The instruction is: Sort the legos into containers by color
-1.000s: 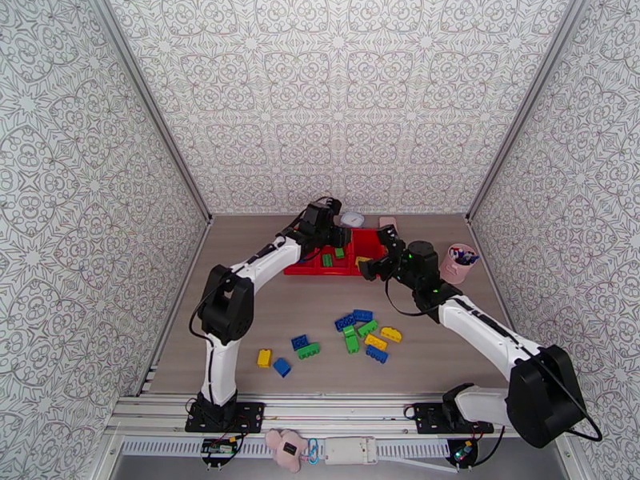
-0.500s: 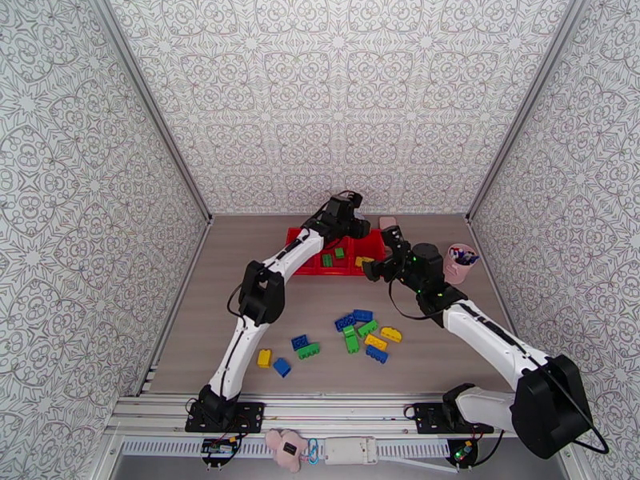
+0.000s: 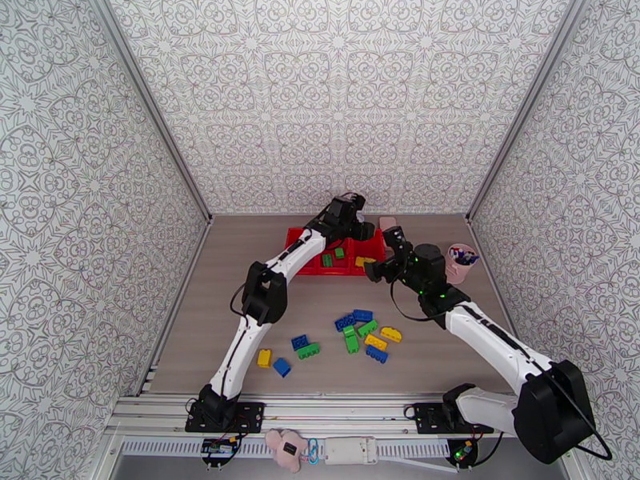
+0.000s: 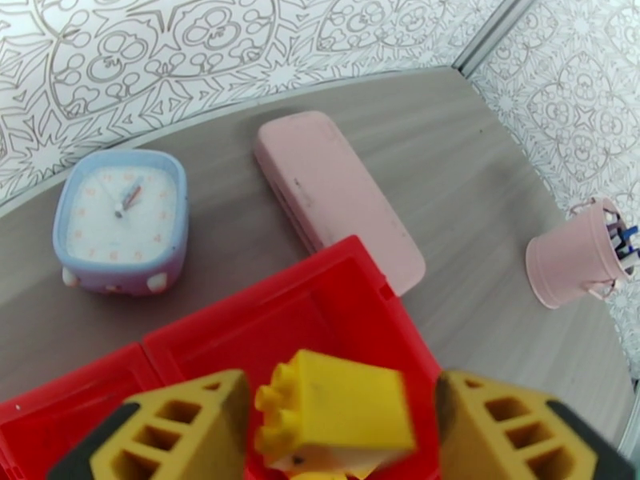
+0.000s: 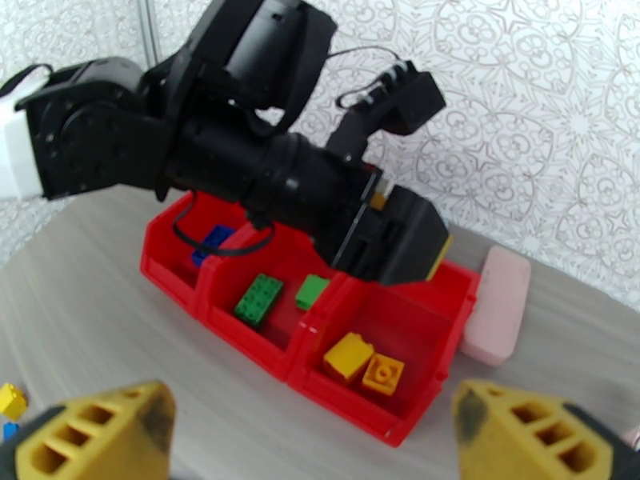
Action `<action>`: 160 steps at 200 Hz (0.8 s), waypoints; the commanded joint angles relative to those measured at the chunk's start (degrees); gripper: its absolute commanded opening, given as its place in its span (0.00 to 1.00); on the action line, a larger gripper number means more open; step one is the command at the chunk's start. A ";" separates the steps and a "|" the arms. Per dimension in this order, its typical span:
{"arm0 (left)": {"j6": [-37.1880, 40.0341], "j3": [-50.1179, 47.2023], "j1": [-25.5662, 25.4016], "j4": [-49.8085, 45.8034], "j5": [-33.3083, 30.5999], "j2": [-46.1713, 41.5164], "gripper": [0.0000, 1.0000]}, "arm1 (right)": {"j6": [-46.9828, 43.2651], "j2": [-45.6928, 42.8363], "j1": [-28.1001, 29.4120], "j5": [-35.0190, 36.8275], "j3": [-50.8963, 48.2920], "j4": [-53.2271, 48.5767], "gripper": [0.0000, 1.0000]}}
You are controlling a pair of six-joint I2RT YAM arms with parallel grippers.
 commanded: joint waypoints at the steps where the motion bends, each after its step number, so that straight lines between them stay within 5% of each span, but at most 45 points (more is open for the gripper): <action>1: 1.15 -3.91 -0.14 1.01 1.02 -5.69 0.76 | 0.12 -0.91 -0.28 -0.37 -0.96 -0.96 0.95; 77: 2.87 -31.14 0.74 12.94 -1.20 -24.58 0.98 | -1.47 -0.14 -0.27 -5.04 0.09 -3.69 0.96; 160: 14.73 -59.06 0.84 20.79 -3.38 -42.72 1.00 | -2.31 4.60 -0.16 -9.07 2.92 -2.87 0.96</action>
